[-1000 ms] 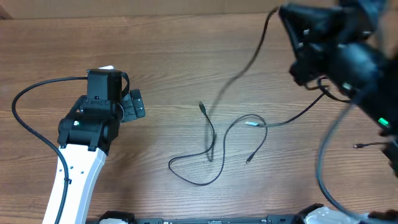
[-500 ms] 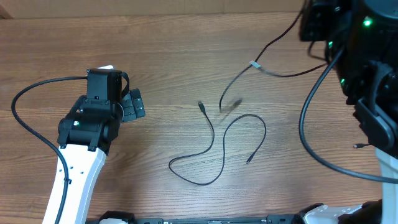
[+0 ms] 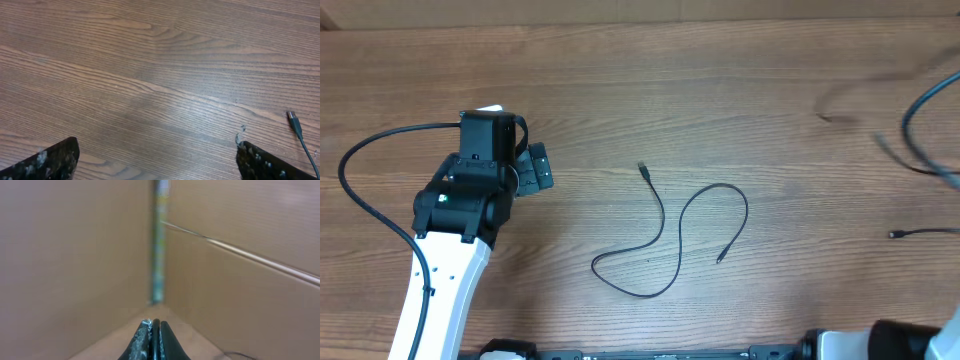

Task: Untangle cables
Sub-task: 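Lift the right gripper up and right, pulling the cable off the table, then release the cable at the right table edge with the right gripper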

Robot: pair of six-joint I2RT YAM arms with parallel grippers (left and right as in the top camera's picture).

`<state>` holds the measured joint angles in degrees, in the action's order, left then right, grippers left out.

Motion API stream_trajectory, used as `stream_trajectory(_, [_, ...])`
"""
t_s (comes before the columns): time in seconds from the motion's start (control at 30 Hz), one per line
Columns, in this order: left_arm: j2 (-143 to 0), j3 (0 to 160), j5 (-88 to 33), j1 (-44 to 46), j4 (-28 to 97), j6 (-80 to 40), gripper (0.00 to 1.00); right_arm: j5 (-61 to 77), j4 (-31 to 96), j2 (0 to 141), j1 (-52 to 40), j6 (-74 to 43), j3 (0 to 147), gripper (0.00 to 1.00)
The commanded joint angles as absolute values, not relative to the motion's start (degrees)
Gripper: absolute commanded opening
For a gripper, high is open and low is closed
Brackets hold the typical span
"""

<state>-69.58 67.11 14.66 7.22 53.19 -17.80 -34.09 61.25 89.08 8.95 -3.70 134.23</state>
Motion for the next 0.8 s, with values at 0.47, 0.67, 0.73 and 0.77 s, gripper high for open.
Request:
stream_trajectory(0.47, [-68.99,67.66,15.59,7.05,53.19,-17.12,1.00,-11.46,67.72,108.47,34.83,-16.75,134.96,0.04])
stream_trajectory(0.67, [-68.99,67.66,15.59,7.05,53.19,-17.12,1.00,-10.15,67.66,114.56,36.14,-16.73,134.96,0.04])
stream_trajectory(0.73, [-68.99,67.66,15.59,7.05,53.19,-17.12,1.00,-10.17,67.90,116.44,36.12,-16.75,134.96,0.04])
stream_trajectory(0.77, [-68.99,67.66,15.59,7.05,53.19,-17.12,1.00,-10.15,68.18,117.56,36.12,-16.75,134.96,0.04])
